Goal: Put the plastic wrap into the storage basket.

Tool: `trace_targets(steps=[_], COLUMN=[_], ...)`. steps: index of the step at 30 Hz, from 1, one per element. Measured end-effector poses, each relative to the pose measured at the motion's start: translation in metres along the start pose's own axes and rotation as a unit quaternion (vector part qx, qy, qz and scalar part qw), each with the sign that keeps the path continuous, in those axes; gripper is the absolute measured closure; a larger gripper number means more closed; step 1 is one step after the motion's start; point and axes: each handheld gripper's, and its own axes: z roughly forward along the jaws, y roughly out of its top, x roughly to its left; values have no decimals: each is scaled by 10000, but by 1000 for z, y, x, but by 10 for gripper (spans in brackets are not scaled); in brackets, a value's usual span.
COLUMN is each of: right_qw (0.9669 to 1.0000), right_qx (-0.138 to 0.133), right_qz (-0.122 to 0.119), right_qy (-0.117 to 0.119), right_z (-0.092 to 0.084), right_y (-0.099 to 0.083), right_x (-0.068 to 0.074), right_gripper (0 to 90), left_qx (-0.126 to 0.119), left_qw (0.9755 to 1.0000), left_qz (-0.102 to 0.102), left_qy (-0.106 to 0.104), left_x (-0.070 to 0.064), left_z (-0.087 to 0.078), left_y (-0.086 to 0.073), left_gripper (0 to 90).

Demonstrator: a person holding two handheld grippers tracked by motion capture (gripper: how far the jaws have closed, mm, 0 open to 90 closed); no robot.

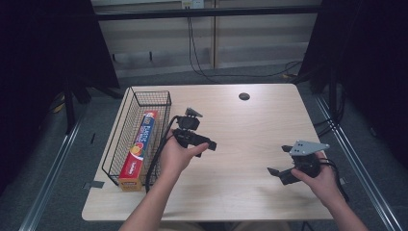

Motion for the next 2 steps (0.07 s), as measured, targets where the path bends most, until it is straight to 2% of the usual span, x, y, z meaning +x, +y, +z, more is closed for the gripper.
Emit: trace_targets(steps=[2], right_qw=[10000], right_qx=[37], right_qz=[-13], right_qy=[23], right_z=[2], right_y=[0], right_x=[1], right_gripper=[45], left_qx=[-24], left_qw=[10000], left_qz=[72], left_qy=[-1], left_x=[-1], left_z=[4], left_y=[-4], left_gripper=[117])
